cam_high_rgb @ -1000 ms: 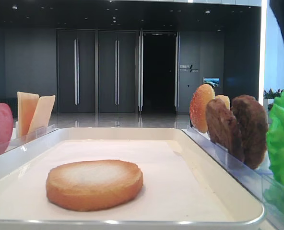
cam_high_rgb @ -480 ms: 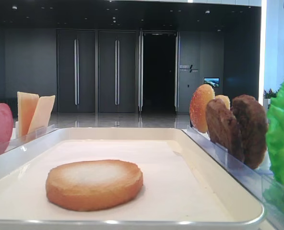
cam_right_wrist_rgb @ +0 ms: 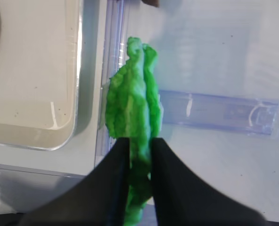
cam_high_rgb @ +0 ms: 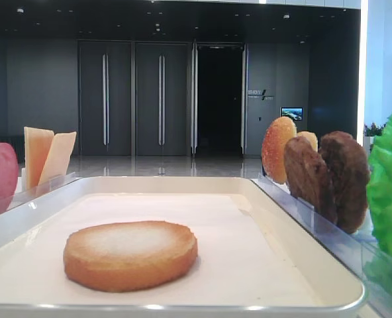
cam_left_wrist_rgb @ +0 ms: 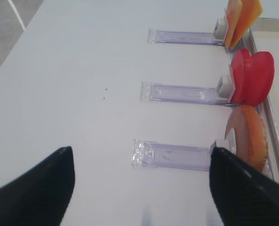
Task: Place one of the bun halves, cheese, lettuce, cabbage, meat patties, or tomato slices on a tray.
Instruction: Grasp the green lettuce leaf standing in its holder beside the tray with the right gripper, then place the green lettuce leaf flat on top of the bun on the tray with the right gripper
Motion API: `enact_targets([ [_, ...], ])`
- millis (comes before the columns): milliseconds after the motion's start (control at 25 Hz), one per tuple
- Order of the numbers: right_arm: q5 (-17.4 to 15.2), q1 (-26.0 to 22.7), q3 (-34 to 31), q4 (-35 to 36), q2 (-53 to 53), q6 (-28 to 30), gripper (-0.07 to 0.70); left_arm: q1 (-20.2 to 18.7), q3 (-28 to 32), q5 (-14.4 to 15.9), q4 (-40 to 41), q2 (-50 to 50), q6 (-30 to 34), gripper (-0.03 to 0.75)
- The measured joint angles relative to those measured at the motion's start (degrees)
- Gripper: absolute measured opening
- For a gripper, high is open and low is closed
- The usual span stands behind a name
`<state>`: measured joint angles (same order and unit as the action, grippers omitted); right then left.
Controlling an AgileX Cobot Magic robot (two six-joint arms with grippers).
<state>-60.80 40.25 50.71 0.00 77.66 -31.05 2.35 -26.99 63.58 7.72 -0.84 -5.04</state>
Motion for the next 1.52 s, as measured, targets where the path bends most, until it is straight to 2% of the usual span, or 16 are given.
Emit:
enact_targets([
  [640,-0.2,0.0,0.3,0.0,-0.5,1.1,0.064,0.0,0.0,0.0,0.0,0.0,0.0,0.692],
  [840,-1.5,0.0,3.2,0.0,-0.7,2.3,0.063,0.0,0.0,0.0,0.0,0.0,0.0,0.692],
  [1080,-1.2,0.0,7.5,1.2,-3.0,4.0,0.062,0.0,0.0,0.0,0.0,0.0,0.0,0.692],
  [1160,0.3,0.0,8.1,4.4,-3.7,5.7,0.062,0.0,0.0,0.0,0.0,0.0,0.0,0.692],
  [1240,3.4,0.0,8.1,9.2,-4.0,9.0,0.062,0.0,0.0,0.0,0.0,0.0,0.0,0.692],
  [1520,14.2,0.0,8.1,33.0,-3.3,29.7,0.062,0.0,0.0,0.0,0.0,0.0,0.0,0.692],
])
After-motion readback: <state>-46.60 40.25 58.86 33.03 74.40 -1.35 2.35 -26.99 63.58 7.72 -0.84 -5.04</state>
